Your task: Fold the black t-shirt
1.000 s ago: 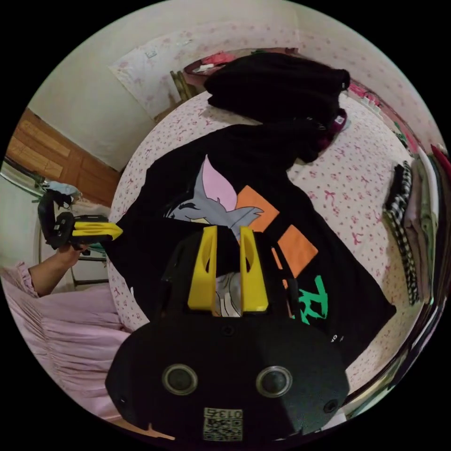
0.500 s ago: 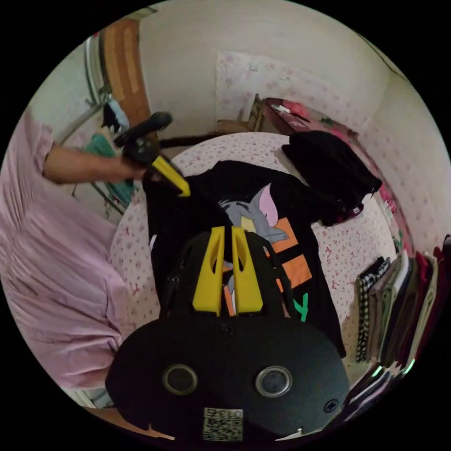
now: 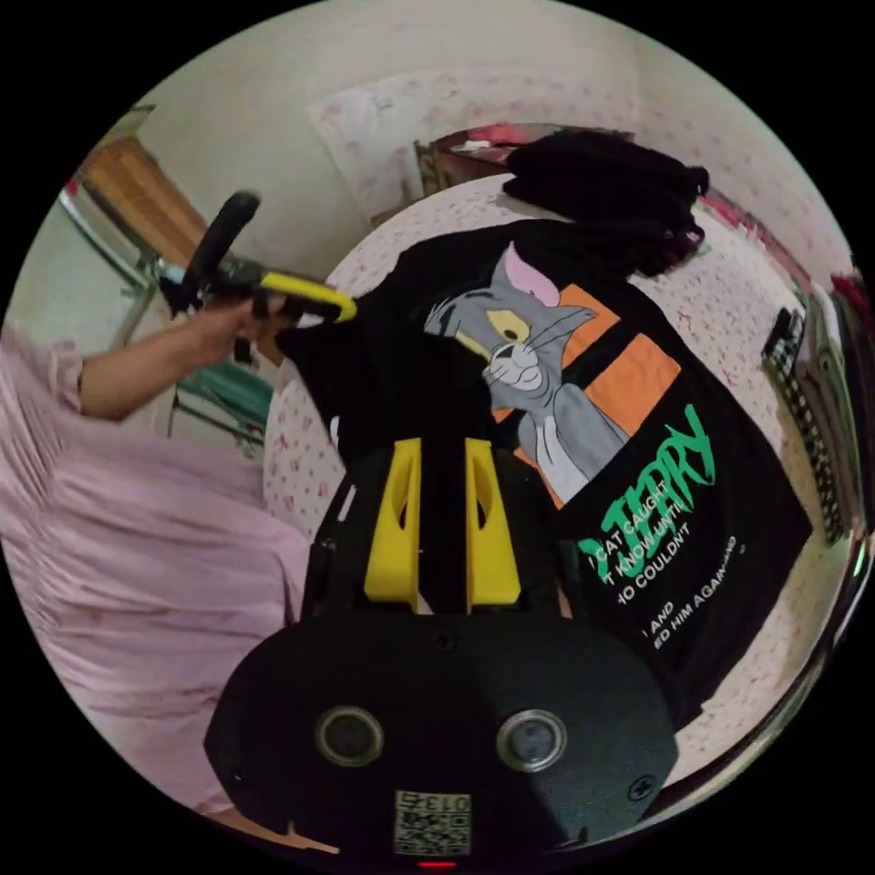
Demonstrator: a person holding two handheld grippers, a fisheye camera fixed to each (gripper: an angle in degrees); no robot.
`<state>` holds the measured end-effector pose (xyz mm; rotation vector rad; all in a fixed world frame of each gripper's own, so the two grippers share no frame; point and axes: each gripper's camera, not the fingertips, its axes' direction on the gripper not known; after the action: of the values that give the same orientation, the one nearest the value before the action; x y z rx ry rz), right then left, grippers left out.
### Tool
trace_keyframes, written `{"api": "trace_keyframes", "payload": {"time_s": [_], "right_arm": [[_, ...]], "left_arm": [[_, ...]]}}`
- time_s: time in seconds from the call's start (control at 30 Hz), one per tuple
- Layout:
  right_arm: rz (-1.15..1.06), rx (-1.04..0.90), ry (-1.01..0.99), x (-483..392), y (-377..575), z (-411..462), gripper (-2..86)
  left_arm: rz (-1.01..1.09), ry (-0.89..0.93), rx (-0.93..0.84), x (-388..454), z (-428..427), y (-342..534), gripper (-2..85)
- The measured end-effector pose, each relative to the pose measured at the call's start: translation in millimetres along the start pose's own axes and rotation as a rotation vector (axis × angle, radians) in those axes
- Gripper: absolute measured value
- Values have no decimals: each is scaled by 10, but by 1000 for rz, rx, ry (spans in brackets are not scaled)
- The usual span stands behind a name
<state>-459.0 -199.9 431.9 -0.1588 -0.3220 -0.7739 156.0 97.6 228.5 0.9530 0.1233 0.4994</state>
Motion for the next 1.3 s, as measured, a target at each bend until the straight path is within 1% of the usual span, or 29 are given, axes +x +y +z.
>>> {"api": "trace_keyframes", "payload": {"time_s": [0.03, 0.1, 0.17, 0.2, 0.23, 0.27, 0.33, 0.43, 0.5, 0.57, 0.63, 0.7, 0.77, 0.8, 0.87, 0.93, 1.0, 1.03, 1.1, 1.2, 1.3], "right_arm": [[51, 9, -40, 134, -108, 40, 93], [92, 9, -57, 281, -259, 138, 94], [120, -17, -93, 388, -396, 260, 81], [120, -43, -143, 421, -474, 320, 51], [75, -46, -189, 385, -535, 303, 31], [53, -29, -178, 346, -552, 256, 27], [-31, 42, -87, 165, -551, 55, 19], [-269, 125, -25, -318, -379, -289, 11], [-387, 121, 21, -620, -216, -315, 8], [-499, 77, 78, -929, -26, -176, 6], [-629, -57, 155, -1274, 224, 209, 5], [-663, -144, 269, -1406, 377, 504, 5], [-644, -169, 358, -1429, 470, 618, 2], [-611, -139, 354, -1397, 495, 534, 2], [-531, -75, 310, -1258, 494, 298, 2], [-428, 1, 239, -1002, 477, 40, 4], [-197, 42, 171, -485, 387, -137, 9], [-103, 33, 148, -229, 339, -142, 15], [3, 32, 117, 92, 282, -100, 32], [104, -14, 47, 451, 174, 67, 57], [118, -55, -13, 603, 99, 212, 41]], "left_arm": [[10, -7, -11, 9, 12, 0, -3], [22, -2, -26, 20, 49, -6, -3], [32, 11, -56, 26, 131, -19, -3], [35, 4, -62, 28, 151, -19, -3], [39, -12, -74, 27, 186, -16, -3], [36, -19, -83, 14, 214, -10, -3], [17, -6, -74, -29, 230, 13, -3], [-21, 31, -52, -134, 238, 58, -3], [-40, 46, -44, -196, 236, 91, -3], [-77, 73, -31, -290, 229, 151, -3], [-113, 99, -20, -373, 220, 205, -3], [-148, 121, -12, -463, 201, 257, -2], [-184, 116, 4, -576, 129, 328, -1], [-191, 110, 12, -603, 100, 347, -1], [-230, 110, 60, -726, -31, 427, 3], [-247, 149, 95, -790, -107, 454, 8], [-239, 174, 110, -789, -136, 428, 21], [-222, 191, 98, -759, -116, 380, 35], [-202, 230, 73, -711, -48, 293, 58], [-213, 283, 24, -675, 111, 179, 87], [-212, 262, -42, -637, 248, 104, 82]]}}
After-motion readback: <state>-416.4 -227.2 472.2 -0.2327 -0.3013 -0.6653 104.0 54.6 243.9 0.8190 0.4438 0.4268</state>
